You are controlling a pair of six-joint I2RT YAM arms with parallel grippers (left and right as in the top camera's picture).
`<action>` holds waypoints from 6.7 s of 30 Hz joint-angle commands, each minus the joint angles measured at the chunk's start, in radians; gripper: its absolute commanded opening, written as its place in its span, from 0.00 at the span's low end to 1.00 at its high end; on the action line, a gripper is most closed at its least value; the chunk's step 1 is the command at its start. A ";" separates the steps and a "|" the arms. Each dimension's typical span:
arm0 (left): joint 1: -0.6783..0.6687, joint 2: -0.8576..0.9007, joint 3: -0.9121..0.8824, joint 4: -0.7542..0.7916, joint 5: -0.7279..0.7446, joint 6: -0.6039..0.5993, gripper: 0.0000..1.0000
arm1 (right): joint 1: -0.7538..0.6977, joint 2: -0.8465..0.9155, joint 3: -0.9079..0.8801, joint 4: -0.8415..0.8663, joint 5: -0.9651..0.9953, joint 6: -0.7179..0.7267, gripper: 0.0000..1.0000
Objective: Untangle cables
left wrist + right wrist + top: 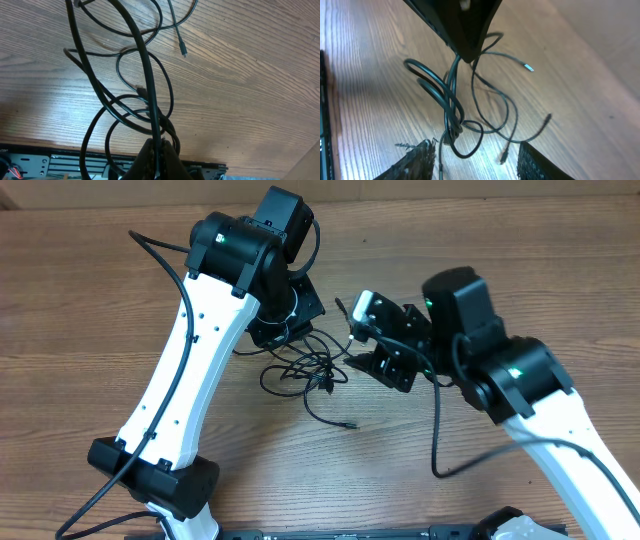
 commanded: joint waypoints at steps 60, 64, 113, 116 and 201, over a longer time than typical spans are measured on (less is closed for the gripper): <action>-0.006 -0.024 -0.003 -0.002 0.111 0.002 0.04 | 0.000 0.187 0.018 0.068 -0.403 -0.087 0.04; -0.006 -0.024 -0.003 -0.002 0.099 0.006 0.04 | 0.000 0.187 0.018 0.055 -0.403 -0.085 0.04; -0.007 -0.023 -0.003 -0.002 -0.174 0.029 0.87 | -0.001 -0.048 0.019 -0.066 -0.188 0.050 1.00; -0.006 -0.023 -0.003 -0.002 -0.186 0.040 0.99 | -0.001 -0.048 0.019 -0.073 -0.181 0.050 1.00; 0.030 -0.030 -1.066 0.534 -0.097 -0.209 0.05 | -0.003 0.036 0.018 -0.248 0.249 0.776 0.78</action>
